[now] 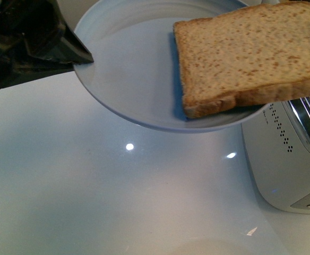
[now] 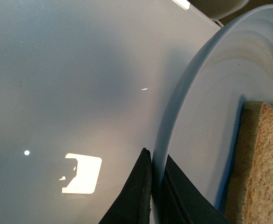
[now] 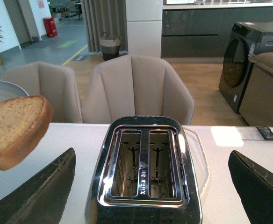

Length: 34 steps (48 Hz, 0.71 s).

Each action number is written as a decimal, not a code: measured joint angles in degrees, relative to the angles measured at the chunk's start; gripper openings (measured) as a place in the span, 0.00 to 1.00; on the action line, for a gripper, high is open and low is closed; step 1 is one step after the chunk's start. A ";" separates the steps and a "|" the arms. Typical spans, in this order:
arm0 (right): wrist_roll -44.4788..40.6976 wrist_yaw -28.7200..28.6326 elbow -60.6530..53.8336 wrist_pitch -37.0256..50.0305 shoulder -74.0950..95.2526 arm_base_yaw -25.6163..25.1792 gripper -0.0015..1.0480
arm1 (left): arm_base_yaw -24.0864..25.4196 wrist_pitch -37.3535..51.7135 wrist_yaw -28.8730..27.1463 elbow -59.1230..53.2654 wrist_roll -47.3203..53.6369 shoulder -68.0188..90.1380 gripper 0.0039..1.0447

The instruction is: Left arm holds plate, right arm toasts bread

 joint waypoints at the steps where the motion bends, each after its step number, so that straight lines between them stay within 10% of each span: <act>1: 0.00 0.00 0.00 0.00 0.00 0.00 0.92 | -0.61 -0.13 -0.15 0.15 -0.35 0.00 0.03; 34: 0.00 0.00 0.00 0.00 0.00 0.00 0.92 | -4.68 -0.48 -1.40 1.31 -3.82 -0.24 0.03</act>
